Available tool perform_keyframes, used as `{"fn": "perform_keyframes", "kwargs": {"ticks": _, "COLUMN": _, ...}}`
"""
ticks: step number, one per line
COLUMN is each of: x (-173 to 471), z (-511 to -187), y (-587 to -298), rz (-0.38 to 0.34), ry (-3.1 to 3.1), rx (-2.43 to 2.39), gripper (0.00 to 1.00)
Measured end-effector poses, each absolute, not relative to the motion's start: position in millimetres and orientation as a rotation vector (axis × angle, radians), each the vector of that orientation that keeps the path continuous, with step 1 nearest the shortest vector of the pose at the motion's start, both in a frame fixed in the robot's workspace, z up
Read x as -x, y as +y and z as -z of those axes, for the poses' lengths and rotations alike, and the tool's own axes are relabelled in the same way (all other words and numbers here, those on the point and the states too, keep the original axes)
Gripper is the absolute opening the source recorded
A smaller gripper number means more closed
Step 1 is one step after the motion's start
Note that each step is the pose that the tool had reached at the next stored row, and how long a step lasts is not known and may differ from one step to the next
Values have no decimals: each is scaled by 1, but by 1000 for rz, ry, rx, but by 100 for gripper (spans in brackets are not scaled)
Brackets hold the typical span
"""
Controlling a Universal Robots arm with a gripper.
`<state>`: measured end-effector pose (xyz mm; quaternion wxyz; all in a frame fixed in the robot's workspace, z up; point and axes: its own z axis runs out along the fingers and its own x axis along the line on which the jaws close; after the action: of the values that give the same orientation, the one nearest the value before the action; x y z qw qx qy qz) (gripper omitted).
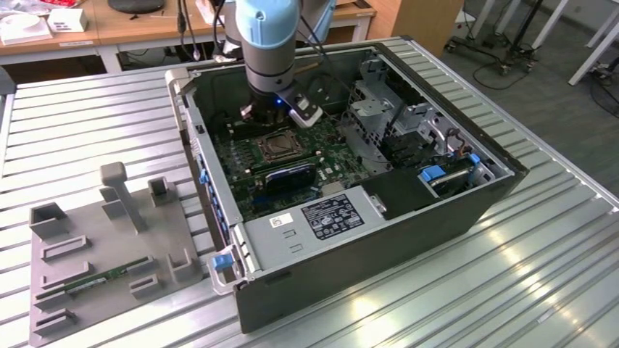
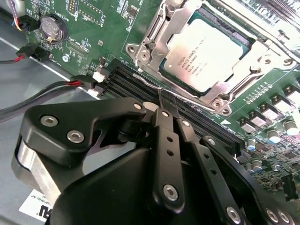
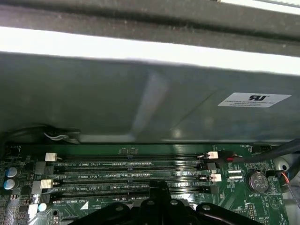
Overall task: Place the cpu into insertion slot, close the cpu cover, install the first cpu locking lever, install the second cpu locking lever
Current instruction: 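Install the first cpu locking lever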
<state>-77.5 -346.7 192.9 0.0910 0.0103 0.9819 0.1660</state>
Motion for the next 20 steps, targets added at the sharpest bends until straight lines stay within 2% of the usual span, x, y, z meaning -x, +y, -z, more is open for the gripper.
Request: {"fn": "perform_keyframes", "kwargs": {"ticks": 20, "x": 78, "z": -187, "y": -348, "rz": -484, "ry": 2922, "rx": -30, "gripper": 11}}
